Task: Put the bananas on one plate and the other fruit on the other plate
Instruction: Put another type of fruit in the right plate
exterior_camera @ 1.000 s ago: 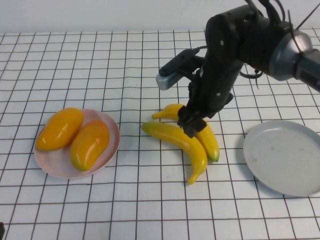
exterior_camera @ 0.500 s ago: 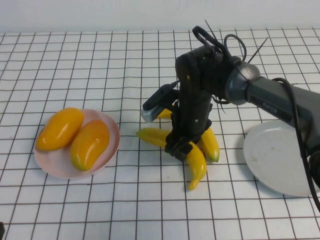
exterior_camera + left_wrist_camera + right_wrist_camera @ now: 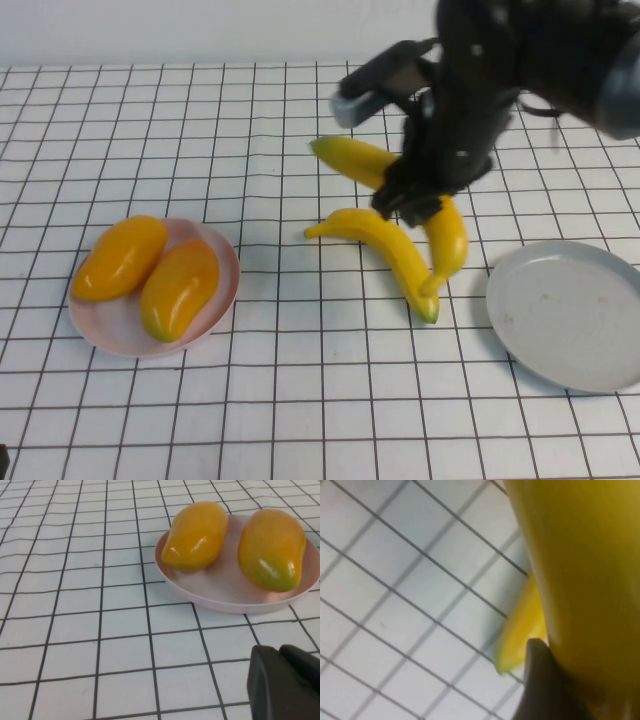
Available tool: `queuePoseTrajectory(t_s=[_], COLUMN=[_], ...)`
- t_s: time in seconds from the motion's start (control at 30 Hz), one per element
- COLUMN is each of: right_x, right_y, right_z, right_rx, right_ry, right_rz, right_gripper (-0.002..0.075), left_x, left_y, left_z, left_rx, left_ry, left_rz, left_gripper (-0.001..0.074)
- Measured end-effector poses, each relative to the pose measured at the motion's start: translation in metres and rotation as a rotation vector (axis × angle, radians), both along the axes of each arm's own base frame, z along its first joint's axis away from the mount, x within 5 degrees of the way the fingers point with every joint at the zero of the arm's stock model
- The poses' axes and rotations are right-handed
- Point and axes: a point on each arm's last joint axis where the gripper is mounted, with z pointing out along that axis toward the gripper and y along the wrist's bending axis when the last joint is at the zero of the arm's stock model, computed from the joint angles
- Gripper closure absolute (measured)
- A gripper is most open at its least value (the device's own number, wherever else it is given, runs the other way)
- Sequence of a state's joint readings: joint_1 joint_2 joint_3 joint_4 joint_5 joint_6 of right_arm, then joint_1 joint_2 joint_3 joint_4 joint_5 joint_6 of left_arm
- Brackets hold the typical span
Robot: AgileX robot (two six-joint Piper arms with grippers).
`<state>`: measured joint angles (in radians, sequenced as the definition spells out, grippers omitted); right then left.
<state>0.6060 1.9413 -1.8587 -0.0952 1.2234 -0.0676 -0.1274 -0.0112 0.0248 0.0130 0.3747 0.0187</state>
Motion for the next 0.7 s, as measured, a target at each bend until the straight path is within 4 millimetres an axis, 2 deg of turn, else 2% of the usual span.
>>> queuePoseTrajectory(t_s=[0.1,0.23,0.3,0.4,0.47,0.63,0.7], right_x=[-0.014,-0.030,-0.035,-0.034,-0.031,-0.017,-0.011], right_y=[-0.051,-0.120,-0.145,-0.168,-0.176,-0.175,-0.173], right_z=[-0.001,-0.026,-0.037,-0.052,-0.060,-0.075,-0.082], right_rx=[-0.055,-0.153,-0.167,-0.170,-0.167,-0.133,-0.118], right_ry=[0.032,0.122,0.154,0.180,0.180,0.134,0.117], right_rz=[-0.121,-0.291,-0.356,-0.416,-0.431,-0.394,-0.382], right_gripper=[0.0405,0.0405,0.0405,0.0405,0.0405,0.0399,0.0360], left_x=[0.000,0.000,0.000,0.000,0.000,0.000,0.000], left_y=[0.000,0.000,0.000,0.000,0.000,0.000,0.000], left_z=[0.000,0.000,0.000,0.000,0.000,0.000,0.000], left_rx=[0.000,0.000,0.000,0.000,0.000,0.000,0.000], left_ry=[0.000,0.000,0.000,0.000,0.000,0.000,0.000], left_rz=[0.000,0.000,0.000,0.000,0.000,0.000,0.000], left_gripper=[0.0738,0.0738,0.0738,0.0738,0.0738,0.0738,0.0738])
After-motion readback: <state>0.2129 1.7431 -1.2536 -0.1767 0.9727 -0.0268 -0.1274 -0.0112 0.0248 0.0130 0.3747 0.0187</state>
